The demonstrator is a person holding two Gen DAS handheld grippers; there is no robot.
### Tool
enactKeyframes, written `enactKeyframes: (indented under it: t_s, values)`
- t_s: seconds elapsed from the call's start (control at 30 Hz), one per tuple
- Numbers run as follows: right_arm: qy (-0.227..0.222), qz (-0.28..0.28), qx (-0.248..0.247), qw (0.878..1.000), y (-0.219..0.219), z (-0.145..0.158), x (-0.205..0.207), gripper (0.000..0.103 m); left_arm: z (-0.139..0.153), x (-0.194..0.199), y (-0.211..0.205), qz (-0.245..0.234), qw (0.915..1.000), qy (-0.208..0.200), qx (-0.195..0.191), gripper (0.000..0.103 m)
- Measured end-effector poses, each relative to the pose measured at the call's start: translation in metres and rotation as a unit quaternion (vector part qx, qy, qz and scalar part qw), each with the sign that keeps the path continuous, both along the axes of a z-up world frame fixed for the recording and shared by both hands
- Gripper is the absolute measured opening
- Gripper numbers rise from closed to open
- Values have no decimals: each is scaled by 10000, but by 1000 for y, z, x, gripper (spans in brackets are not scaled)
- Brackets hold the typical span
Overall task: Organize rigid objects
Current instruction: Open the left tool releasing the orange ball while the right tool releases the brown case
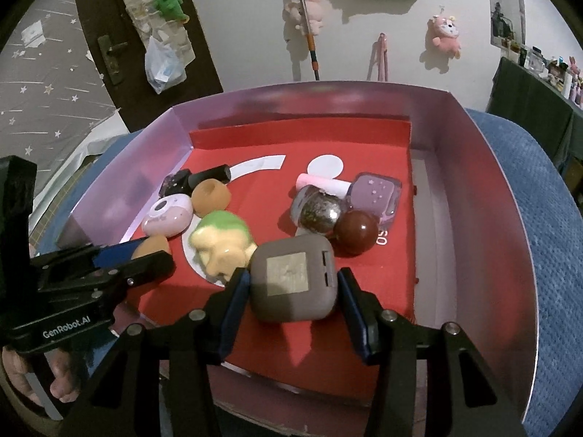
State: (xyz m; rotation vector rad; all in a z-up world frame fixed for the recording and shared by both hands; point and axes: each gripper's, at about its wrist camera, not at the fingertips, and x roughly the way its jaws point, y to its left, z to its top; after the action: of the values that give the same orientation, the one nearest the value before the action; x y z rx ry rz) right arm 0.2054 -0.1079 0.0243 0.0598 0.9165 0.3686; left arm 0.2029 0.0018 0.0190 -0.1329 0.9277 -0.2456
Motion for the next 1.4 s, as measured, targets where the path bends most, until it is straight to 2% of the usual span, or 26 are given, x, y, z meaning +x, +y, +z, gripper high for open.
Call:
enactKeyframes:
  t_s: [0.93, 0.97, 1.0, 1.03, 1.07, 1.23, 1.4]
  values:
    - [-1, -4, -12, 10000, 0, 0, 1, 53, 0, 0, 2, 6, 10000, 11, -31, 38]
    - [-1, -5, -12, 10000, 0, 0, 1, 53, 0, 1, 2, 12, 10000, 16, -53, 38]
    - [-5, -6, -9, 10000, 0, 0, 1, 53, 0, 0, 2, 25, 10000, 16, -70, 44]
    - [-9, -10, -8, 10000, -1, 0, 1, 53, 1, 0, 3, 62, 10000, 4, -59, 58]
    - [-17, -16, -6, 10000, -1, 0, 0, 53, 1, 0, 5, 120, 9999, -4, -15, 64]
    - [-94, -27, 14, 10000, -1, 5, -3, 60, 1, -1, 2, 88, 10000, -23, 27, 65]
    - [-164, -27, 39, 9999, -3, 8, -8, 61, 5, -3, 2, 107, 9999, -89, 46, 65]
